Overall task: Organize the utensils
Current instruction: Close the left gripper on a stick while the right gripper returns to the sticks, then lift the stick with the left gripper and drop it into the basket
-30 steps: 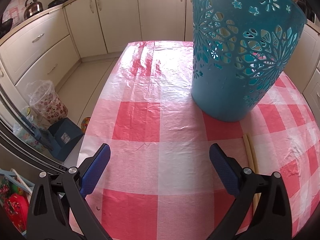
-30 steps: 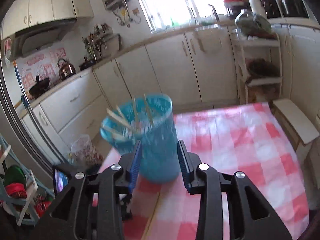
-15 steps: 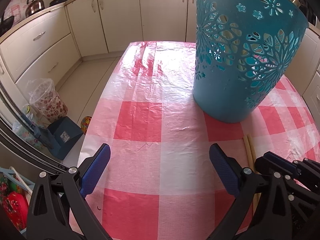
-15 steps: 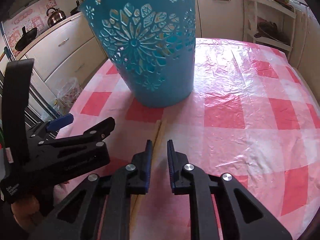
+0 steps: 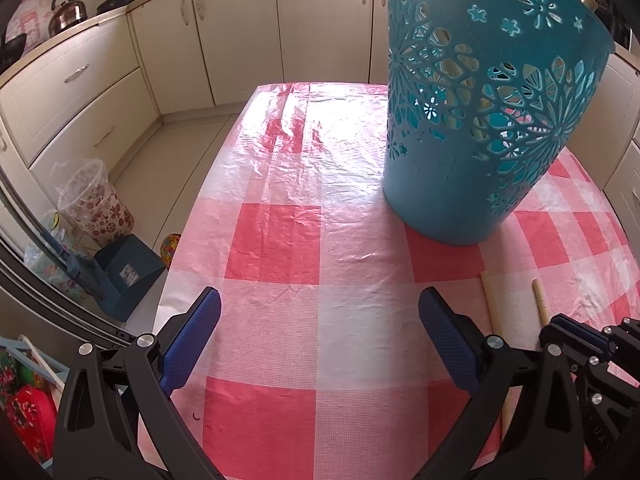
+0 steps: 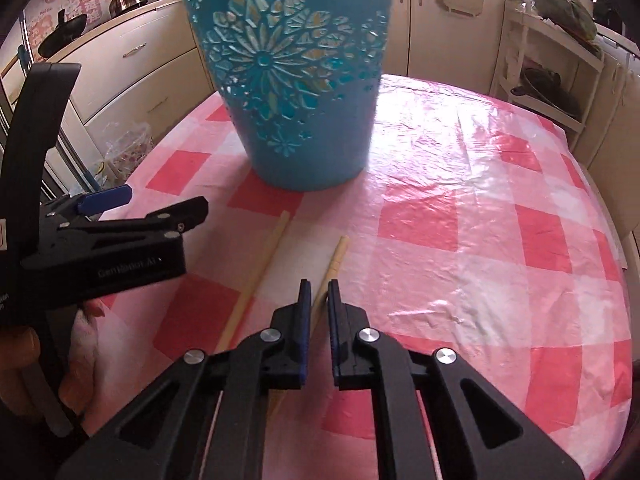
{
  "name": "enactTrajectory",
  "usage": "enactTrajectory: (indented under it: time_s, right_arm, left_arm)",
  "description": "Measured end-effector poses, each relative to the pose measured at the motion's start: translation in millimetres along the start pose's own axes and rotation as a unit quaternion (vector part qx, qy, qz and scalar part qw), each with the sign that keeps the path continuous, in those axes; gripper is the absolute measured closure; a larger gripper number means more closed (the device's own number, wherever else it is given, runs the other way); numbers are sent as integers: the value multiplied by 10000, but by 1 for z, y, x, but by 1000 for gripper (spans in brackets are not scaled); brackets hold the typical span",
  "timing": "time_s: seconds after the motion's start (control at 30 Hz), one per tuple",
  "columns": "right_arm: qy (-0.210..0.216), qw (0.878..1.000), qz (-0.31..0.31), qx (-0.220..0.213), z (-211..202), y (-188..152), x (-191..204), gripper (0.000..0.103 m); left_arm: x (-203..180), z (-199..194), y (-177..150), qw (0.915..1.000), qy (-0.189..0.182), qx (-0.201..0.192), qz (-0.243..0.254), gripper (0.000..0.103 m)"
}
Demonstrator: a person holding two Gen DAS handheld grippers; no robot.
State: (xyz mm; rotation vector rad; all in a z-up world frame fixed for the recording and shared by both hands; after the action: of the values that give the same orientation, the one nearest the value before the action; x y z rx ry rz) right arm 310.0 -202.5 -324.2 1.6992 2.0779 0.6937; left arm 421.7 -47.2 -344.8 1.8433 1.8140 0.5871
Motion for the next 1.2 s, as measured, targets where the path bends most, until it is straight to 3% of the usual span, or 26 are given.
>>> enactTrajectory:
  time_s: [0.07, 0.17, 0.27, 0.33, 0.4, 0.53, 0.6, 0.67, 0.93, 1.2]
  right_arm:
    - [66, 9999, 122, -78, -4, -6, -9, 94]
    - [258, 9987, 390, -189, -6, -9, -17, 94]
    - [403, 9975, 538, -213, -6, -8, -18, 94]
    - [500, 9964, 642, -229, -5, -8, -23, 94]
    - [619, 9948, 772, -249, -5, -8, -27, 94]
    - [762, 9926, 906, -268, -8, -11, -26, 94]
    - [790, 9922, 928, -271, -9, -11, -28, 94]
    - [821, 9917, 953, -277, -9, -11, -28, 94]
    - [897, 9909, 955, -300, -11, -12, -32, 91]
    - [870, 9921, 839, -325, -10, -11, -26, 84]
  left_arm:
    - [-7, -7, -1, 9999, -42, -62, 134, 8]
    - [-32, -25, -10, 9986, -416, -89, 305, 8]
    - [-62, -29, -22, 9963, -482, 25, 714, 11]
    - [-74, -26, -28, 9954, -460, 144, 829, 22]
    - [-81, -18, -32, 9950, -453, 350, 817, 43]
    - [-88, -17, -35, 9951, -512, 377, 756, 66]
    - [-94, -19, -37, 9944, -564, 412, 798, 90]
    - [-97, -19, -37, 9935, -669, 461, 791, 98]
    - [-80, -25, -39, 9890, -1287, 728, -109, 98]
    - [-61, -89, -17, 9799, -1932, 254, -431, 98]
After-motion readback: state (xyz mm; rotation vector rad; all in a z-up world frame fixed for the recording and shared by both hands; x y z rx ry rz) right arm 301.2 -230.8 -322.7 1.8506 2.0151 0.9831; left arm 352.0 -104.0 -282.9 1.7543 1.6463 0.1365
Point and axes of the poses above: each gripper's, at about its wrist camera, not at the fingertips, and z roughly the way its jaws point, x to its left, y to its top, the point moved 9 cm from there along z, roughly the way its jaws point, and after that the axes turned 8 degrees about -z, right-handed, at the moved point
